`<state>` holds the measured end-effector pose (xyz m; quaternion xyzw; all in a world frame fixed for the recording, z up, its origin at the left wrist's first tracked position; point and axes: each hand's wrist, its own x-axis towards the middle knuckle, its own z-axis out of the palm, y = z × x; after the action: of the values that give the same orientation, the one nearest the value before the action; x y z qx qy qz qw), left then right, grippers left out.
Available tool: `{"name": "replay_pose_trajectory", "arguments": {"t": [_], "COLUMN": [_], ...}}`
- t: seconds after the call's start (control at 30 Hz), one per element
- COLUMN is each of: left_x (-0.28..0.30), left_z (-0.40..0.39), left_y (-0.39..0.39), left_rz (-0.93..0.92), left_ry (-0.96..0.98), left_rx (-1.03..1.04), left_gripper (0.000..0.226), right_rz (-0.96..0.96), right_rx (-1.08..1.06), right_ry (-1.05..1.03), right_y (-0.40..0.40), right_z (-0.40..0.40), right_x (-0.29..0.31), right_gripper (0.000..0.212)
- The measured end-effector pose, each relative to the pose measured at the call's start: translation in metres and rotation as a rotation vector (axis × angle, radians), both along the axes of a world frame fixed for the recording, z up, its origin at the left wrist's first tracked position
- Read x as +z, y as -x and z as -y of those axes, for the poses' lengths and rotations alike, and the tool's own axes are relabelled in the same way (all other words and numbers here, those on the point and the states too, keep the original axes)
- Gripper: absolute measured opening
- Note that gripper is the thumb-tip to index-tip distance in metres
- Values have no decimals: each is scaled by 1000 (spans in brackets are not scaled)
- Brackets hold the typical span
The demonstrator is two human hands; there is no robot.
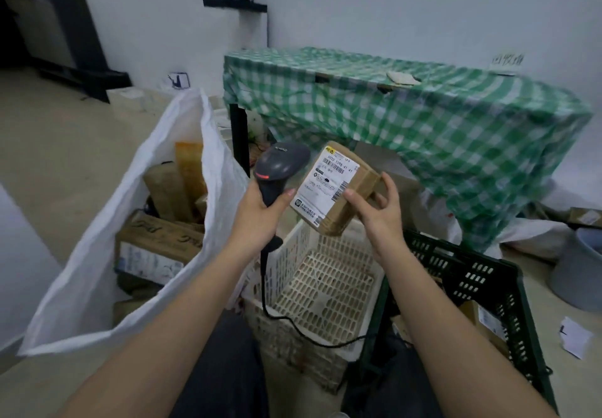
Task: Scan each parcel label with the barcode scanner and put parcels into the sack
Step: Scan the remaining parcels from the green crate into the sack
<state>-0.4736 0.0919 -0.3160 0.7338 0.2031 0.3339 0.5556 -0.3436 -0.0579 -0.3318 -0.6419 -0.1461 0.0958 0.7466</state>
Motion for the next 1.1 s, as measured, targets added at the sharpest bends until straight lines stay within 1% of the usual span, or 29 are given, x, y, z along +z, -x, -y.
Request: {"name": "replay_pose_trajectory", "arguments": {"t": [0.13, 0.23, 0.33, 0.43, 0.47, 0.53, 0.63, 0.67, 0.7, 0.73, 0.8, 0.83, 0.9, 0.93, 0.97, 1.1], "left_x": [33, 41, 42, 32, 30, 23, 14, 13, 12, 11, 10, 9, 6, 6, 6, 6], "left_z": [-21, -43, -66, -88, -93, -104, -120, -124, -129, -133, -137, -138, -139, -138, -136, -123], "left_y": [51, 82, 114, 132, 136, 140, 138, 135, 130, 125, 116, 111, 103, 99, 96, 83], "left_rz": [89, 153, 144, 110, 102, 91, 73, 71, 66, 58, 49, 45, 31, 27, 26, 34], "left_ry": [25, 89, 83, 140, 158, 187, 195, 195, 193, 184, 171, 167, 165, 170, 179, 185], "left_rx": [103, 178, 270, 342, 351, 359, 347, 342, 338, 331, 319, 314, 299, 280, 253, 173], "left_gripper": [32, 24, 26, 30, 31, 32, 29, 28, 27, 29, 33, 35, 38, 40, 41, 38], "right_rz": [91, 145, 205, 224, 268, 487, 858, 938, 999, 1024, 908, 884, 1003, 1066, 1067, 904], "right_rx": [108, 196, 295, 393, 426, 491, 512, 479, 445, 429, 467, 469, 408, 376, 358, 339], "right_ry": [-17, -17, 67, 123, 167, 358, 840, 992, 1102, 1153, 1061, 1036, 1143, 1160, 1102, 681], "right_y": [33, 57, 77, 90, 92, 90, 65, 54, 43, 34, 23, 17, 10, 7, 5, 8], "right_z": [-44, -82, -132, -182, -195, -214, -228, -230, -233, -237, -245, -249, -255, -256, -255, -228], "right_x": [43, 61, 73, 72, 70, 62, 50, 45, 40, 35, 27, 23, 16, 13, 12, 14], "right_gripper": [88, 82, 79, 78, 79, 86, 95, 96, 95, 94, 89, 86, 75, 69, 64, 39]}}
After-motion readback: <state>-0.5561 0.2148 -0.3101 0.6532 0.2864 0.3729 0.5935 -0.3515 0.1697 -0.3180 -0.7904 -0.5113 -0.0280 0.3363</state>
